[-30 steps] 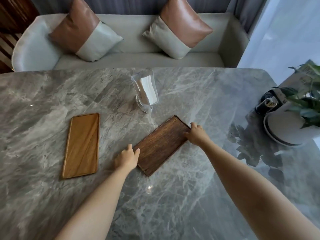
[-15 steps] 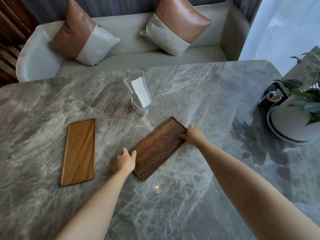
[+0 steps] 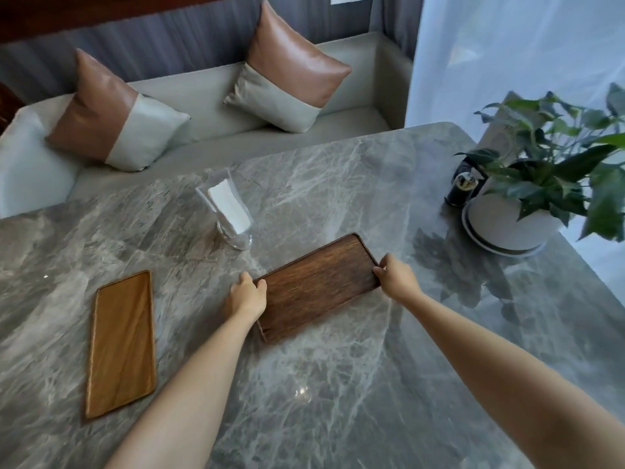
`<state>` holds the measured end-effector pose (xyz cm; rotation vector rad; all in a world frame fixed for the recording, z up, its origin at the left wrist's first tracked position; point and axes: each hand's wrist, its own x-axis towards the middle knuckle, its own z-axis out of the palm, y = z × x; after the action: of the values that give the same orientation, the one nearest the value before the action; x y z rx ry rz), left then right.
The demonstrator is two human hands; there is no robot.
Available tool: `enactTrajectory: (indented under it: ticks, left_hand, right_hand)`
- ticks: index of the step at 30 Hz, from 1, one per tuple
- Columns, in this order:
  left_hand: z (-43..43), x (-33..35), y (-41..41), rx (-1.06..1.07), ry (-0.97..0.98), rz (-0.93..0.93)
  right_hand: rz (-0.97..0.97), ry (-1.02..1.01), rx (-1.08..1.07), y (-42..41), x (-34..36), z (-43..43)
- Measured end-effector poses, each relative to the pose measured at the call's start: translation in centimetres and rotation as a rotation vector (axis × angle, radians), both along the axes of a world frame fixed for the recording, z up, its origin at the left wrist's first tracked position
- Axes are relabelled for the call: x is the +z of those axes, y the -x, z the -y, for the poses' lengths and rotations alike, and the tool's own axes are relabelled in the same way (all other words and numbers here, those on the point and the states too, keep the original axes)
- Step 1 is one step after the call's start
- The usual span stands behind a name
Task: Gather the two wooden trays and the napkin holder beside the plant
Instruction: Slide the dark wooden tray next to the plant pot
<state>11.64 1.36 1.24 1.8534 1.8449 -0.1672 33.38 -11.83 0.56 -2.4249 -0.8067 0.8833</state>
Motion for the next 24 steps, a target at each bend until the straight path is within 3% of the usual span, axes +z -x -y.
enactTrajectory:
  ticks: [10,24]
  left_hand:
    - [0.6,2.7,-16.2,-0.290,0.015,0.033]
    - [2.7,-1.3,-32.1,-0.701,0.092,-0.010]
  right_hand:
    - [-0.056,-0.015,-0.338,-5.5,0.2,9.5]
    - [-0.461,-0.076,-0.699,-8.2,-2.7,14.1]
